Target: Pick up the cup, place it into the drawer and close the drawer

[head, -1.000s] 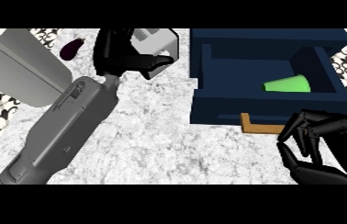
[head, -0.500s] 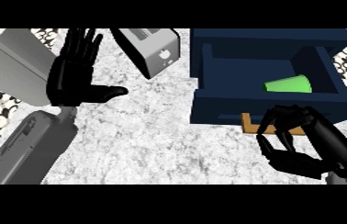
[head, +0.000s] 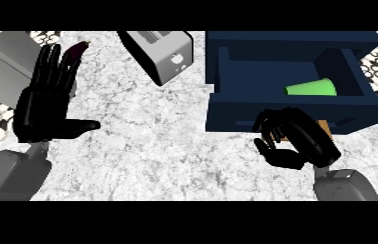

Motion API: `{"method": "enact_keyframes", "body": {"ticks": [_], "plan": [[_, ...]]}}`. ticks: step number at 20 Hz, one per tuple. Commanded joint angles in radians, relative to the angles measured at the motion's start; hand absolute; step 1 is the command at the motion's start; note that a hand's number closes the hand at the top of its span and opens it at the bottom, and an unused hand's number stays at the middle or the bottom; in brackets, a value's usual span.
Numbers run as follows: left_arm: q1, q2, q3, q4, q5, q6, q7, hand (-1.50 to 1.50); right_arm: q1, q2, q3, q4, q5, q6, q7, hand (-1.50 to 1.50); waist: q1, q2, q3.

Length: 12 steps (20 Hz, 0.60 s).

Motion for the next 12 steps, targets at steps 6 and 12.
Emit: {"method": "enact_keyframes", "body": {"ticks": [6, 12], "plan": [[0.157, 0.026, 0.105, -0.048, -0.013, -0.128, -0.024, -1.5, -0.182, 0.053, 0.002, 0.448, 0.17, -0.137, -0.122, -1.5, -0.004, 0.002, 0.0], [0.197, 0.029, 0.188, 0.018, -0.007, -0.27, -0.042, -1.5, -0.323, 0.116, -0.032, 0.708, 0.216, -0.194, -0.152, -1.5, -0.004, 0.003, 0.0]]}}
